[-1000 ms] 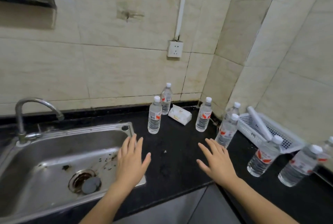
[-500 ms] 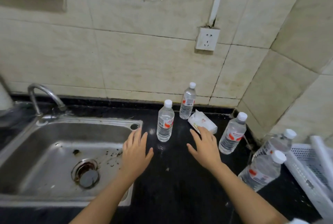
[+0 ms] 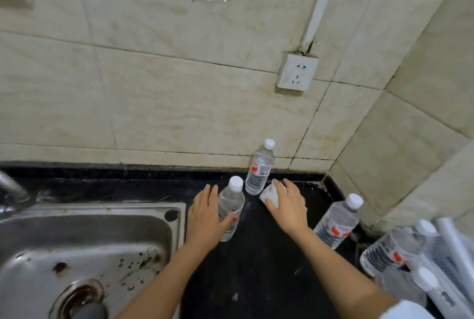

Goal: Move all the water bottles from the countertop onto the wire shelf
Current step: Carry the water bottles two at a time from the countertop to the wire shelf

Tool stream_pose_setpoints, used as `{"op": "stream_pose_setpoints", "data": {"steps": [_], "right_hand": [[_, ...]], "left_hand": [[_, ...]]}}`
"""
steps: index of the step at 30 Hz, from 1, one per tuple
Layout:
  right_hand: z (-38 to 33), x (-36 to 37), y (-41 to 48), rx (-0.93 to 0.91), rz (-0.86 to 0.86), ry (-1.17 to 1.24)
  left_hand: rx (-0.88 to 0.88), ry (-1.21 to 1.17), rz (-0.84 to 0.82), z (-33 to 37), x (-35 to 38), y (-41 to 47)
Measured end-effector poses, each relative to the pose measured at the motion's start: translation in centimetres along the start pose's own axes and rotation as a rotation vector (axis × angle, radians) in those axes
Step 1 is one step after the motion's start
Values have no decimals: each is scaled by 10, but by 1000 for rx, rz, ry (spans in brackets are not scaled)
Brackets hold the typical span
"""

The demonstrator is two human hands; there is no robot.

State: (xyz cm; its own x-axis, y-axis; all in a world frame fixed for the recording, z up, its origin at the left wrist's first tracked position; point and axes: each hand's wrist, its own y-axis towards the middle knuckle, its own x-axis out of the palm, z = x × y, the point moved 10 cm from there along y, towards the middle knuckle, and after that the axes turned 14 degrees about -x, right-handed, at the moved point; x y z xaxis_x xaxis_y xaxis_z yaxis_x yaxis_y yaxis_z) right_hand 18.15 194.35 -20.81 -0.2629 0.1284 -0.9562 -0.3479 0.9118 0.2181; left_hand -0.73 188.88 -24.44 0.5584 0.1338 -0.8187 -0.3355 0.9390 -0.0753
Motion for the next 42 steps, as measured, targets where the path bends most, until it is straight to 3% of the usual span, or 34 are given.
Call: {"op": "stream_pose_setpoints", "data": {"steps": [4,8,16,22,31,37,42], "right_hand": [[25,-2,36,151,8,96],[50,15,73,304,30,362],[72,70,136,379,134,684],[79,80,138,448,302,703],[51,57,60,331,185,739],[38,6,-23,242,92,607],[51,-46,-105,352,202,560]], "left_hand": [[-8,-145,-112,12,24,29],[-81,-357,-193,12,40,44],[-151,-448,-211,-4,40,69],[-207,-468,-221,-12,39,81],[-165,-457,-183,-7,34,50],[-8,-261,-145,21,17,9],[153,-246,-234,64,20,-34]]}}
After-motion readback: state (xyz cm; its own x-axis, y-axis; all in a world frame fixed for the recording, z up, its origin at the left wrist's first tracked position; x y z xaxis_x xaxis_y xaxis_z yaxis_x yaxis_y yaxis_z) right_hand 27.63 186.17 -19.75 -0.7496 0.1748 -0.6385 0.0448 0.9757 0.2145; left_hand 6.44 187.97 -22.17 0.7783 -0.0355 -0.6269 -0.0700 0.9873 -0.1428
